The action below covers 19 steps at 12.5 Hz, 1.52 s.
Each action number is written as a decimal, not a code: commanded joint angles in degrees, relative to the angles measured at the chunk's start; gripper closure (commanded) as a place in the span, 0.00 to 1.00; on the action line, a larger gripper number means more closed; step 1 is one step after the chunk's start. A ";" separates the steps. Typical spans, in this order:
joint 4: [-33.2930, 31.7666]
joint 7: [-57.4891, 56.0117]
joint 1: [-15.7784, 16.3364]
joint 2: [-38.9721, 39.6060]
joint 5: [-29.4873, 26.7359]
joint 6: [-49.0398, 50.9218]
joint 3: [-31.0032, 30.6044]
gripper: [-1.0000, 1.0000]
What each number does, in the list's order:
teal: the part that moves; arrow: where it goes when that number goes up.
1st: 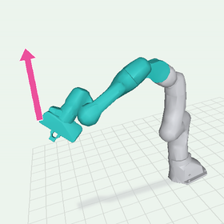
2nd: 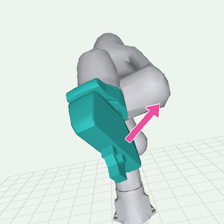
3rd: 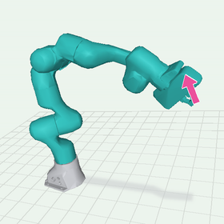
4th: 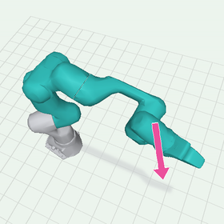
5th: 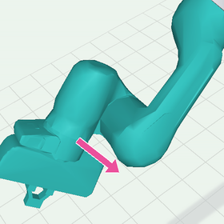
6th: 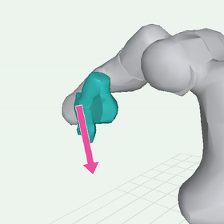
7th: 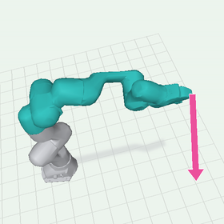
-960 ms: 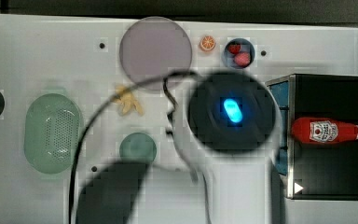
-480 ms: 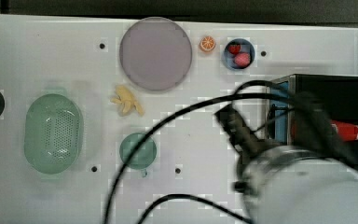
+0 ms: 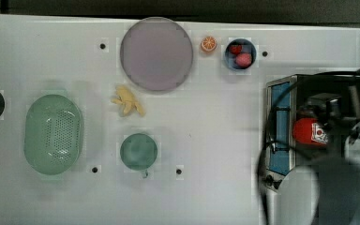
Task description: Pick Ketchup from oven and place it on table.
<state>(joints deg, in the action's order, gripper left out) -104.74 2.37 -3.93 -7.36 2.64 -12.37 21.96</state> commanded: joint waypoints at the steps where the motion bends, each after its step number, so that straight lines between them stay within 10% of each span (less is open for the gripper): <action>1: -1.42 0.14 -1.67 4.52 -0.87 -5.88 5.12 0.00; 16: -7.45 0.14 -3.92 22.57 -12.76 -24.11 10.71 0.00; 19: -8.44 0.13 -3.94 22.55 -12.75 -24.18 10.79 0.28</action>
<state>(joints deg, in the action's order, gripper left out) -114.70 2.36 -7.53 15.86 -9.67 -36.43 32.37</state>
